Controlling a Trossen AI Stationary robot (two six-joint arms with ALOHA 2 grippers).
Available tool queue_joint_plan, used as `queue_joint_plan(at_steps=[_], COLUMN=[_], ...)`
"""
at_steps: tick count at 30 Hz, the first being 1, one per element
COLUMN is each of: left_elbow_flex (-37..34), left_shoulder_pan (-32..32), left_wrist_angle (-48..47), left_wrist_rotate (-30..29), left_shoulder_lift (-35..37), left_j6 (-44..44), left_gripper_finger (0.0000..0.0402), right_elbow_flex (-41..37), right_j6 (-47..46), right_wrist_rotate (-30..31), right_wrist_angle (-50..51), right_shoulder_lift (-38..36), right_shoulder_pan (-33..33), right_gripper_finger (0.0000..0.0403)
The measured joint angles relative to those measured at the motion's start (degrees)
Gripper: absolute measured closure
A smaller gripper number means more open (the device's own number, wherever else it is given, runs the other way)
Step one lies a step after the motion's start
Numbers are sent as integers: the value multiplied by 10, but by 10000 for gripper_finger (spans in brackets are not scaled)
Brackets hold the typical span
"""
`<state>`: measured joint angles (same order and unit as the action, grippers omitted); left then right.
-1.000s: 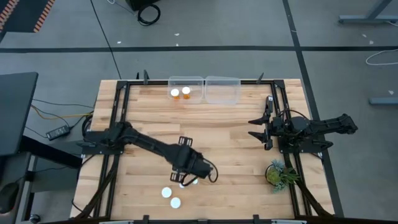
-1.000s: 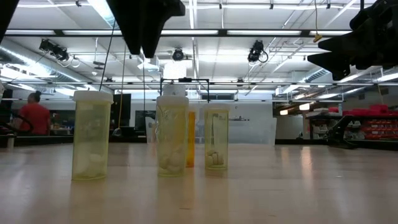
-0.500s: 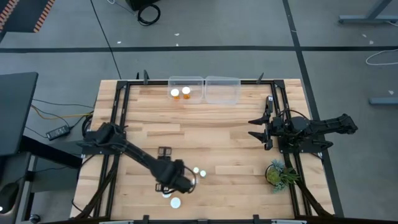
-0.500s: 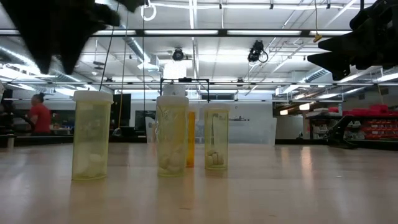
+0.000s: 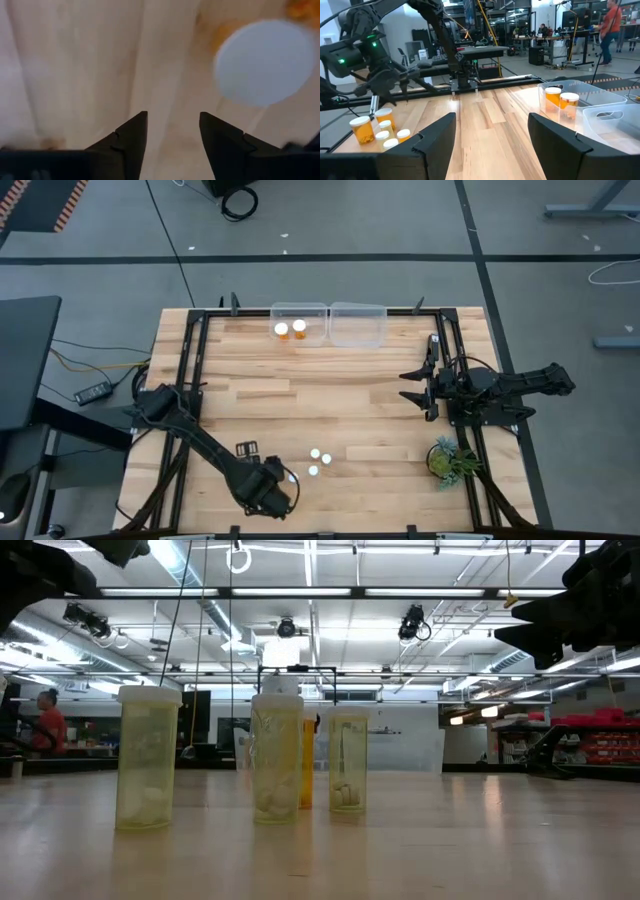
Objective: Pick and place medicine bottles into bin by pill shape (circle, oval)
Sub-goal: Put the large orange pill bottle into the left transparent bin
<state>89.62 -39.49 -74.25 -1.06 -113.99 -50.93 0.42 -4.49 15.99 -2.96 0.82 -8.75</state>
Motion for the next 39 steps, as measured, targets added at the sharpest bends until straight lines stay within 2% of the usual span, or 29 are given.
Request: queue_joint_plan(at_steps=[6,15,19,24,30,39], left_elbow_flex=[0,0,0,0,0,0], left_shoulder_pan=[-3,-15,-16,-16,-16,-14], left_wrist_angle=[60,75,100,124,153,169], left_wrist_rotate=[1,19,17,-22,-28,-56], left_shoulder_lift=[0,0,0,0,0,0], left_j6=[-15,-24,-24,-30,-21,20], left_gripper_finger=[171,115,106,92,71,85], right_elbow_flex=[0,0,0,0,0,0], right_j6=[0,0,0,0,0,0], right_wrist_rotate=[0,0,0,0,0,0], right_wrist_angle=[0,0,0,0,0,0], right_shoulder_lift=[0,0,0,0,0,0], right_shoulder_pan=[0,0,0,0,0,0], right_gripper_finger=[148,148,148,148,148,148])
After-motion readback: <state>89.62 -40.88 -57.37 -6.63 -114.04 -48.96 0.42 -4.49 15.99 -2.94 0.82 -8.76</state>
